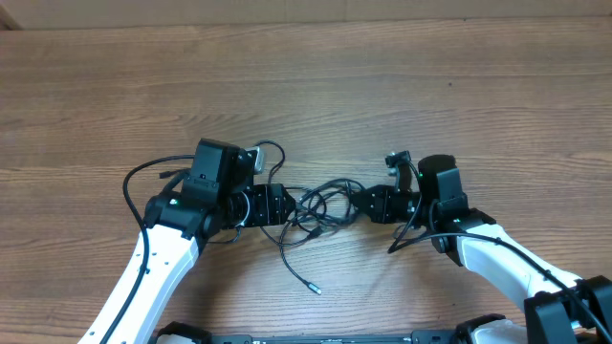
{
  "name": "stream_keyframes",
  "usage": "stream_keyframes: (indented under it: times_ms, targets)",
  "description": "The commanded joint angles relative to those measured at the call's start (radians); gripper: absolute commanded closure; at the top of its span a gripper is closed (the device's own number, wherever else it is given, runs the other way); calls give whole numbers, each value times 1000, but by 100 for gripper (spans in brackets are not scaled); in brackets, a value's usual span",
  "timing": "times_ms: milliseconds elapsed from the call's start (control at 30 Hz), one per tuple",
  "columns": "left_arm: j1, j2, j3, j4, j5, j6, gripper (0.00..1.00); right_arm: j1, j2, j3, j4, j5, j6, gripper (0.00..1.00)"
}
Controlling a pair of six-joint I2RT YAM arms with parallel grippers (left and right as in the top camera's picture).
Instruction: Untangle cables
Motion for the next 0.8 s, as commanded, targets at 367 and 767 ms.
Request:
stream_keyframes:
  times_ms: [367,767]
  targets:
    - [-37,2,11,-1,65,114,26,-5,3,5,263,-403,122,94]
    - [-75,36,11,4,57,97,23,0,3,5,-223,316,4,43]
